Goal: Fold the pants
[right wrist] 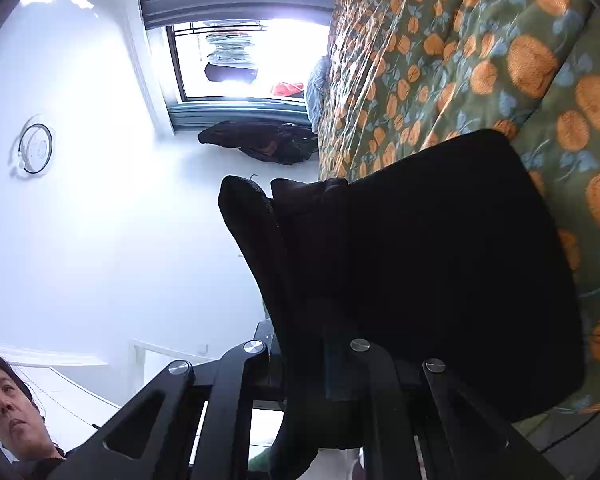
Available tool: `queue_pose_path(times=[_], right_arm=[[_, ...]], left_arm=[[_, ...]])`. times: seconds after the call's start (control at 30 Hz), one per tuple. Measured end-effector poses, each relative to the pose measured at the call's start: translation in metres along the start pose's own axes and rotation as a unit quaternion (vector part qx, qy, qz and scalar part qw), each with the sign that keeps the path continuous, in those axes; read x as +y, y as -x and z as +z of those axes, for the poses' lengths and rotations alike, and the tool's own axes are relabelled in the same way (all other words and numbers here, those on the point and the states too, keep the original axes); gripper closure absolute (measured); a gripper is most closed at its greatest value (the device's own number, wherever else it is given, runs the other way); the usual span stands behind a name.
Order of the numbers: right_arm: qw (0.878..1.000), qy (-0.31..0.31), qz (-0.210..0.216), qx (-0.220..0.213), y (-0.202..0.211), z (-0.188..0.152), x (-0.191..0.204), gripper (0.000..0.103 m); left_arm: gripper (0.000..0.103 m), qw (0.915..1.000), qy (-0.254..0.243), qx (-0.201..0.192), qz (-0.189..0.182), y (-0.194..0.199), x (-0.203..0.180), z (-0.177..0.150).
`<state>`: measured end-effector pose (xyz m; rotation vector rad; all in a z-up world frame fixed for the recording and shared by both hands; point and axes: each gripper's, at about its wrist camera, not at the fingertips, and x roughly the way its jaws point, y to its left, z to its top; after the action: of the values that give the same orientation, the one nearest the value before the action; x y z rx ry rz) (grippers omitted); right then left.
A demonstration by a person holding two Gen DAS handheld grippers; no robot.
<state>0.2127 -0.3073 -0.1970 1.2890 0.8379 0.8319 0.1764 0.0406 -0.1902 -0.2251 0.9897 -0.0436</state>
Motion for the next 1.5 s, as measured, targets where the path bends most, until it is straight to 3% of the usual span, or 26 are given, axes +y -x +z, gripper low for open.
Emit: queue_pose_path(times=[0.23, 0.4, 0.83, 1.07, 1.2, 1.27, 1.33, 1.4, 1.5], right_arm=[[1.000, -0.013, 0.014, 0.006, -0.065, -0.015, -0.003, 0.091], [1.000, -0.008, -0.011, 0.009, -0.087, -0.016, -0.001, 0.091], [1.000, -0.010, -0.011, 0.011, -0.122, -0.008, 0.001, 0.090], [0.998, 0.008, -0.057, 0.008, -0.156, -0.008, -0.002, 0.090], [0.994, -0.007, -0.099, 0.050, -0.208, -0.023, -0.011, 0.089], [0.985, 0.028, -0.143, 0.094, -0.235, -0.034, -0.007, 0.080], [0.969, 0.069, -0.191, 0.144, -0.259, -0.044, -0.003, 0.040], [0.953, 0.116, -0.215, 0.181, -0.267, -0.065, 0.001, 0.030], [0.937, 0.199, -0.223, 0.179, -0.258, -0.068, 0.035, 0.028]], left_arm=[[0.001, 0.9993, 0.031, -0.021, 0.001, 0.010, 0.016, 0.005], [0.001, 0.9983, 0.052, -0.025, 0.001, 0.012, 0.025, 0.006], [0.001, 0.9981, 0.054, -0.027, 0.009, 0.013, 0.027, 0.004], [0.001, 0.9960, 0.082, -0.035, 0.007, 0.019, 0.040, 0.004], [0.001, 0.9947, 0.096, -0.036, 0.007, 0.020, 0.048, 0.003], [0.001, 0.9937, 0.105, -0.040, 0.005, 0.022, 0.053, 0.003], [0.001, 0.9922, 0.116, -0.045, 0.001, 0.025, 0.057, 0.002], [0.002, 0.9904, 0.128, -0.051, -0.005, 0.028, 0.062, 0.002], [0.003, 0.9871, 0.133, -0.074, -0.048, 0.039, 0.061, 0.004]])
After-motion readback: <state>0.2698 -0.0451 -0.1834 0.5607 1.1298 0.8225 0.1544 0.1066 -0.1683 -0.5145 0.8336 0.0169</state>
